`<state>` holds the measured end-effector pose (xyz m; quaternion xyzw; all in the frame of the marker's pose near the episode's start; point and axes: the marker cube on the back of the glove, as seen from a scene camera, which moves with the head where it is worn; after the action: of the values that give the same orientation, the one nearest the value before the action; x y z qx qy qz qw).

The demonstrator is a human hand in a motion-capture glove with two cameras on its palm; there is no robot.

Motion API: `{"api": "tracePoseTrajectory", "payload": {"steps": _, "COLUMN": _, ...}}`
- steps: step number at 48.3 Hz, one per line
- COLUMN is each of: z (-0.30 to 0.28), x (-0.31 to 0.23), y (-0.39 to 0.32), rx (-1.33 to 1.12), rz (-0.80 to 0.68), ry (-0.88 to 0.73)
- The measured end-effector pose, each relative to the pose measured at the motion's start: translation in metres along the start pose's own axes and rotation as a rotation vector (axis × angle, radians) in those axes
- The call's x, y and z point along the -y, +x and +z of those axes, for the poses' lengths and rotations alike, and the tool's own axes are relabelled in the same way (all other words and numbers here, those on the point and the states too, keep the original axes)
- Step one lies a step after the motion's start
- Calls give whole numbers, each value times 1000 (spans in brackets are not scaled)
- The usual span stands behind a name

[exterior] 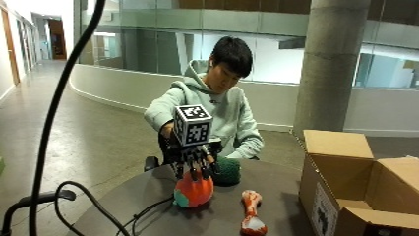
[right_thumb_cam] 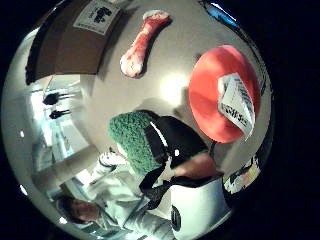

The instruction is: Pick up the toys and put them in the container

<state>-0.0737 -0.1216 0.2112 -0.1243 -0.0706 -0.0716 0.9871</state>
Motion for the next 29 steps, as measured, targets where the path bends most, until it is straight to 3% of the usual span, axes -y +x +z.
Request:
{"api": "tracePoseTrajectory", "payload": {"steps": 8, "z": 27, "x": 12, "y": 7, "rx": -72, "rz": 57, "ry": -112}}
{"api": "tracePoseTrajectory", "payload": {"steps": 13, "z": 47, "x": 19, "y": 6, "rx": 3, "rz": 35, "ry": -138}}
{"api": "tracePoseTrajectory", "payload": {"steps": 29, "z": 57, "x": 31, "y": -1, "rx": 56, "rz": 1, "ry": 52}}
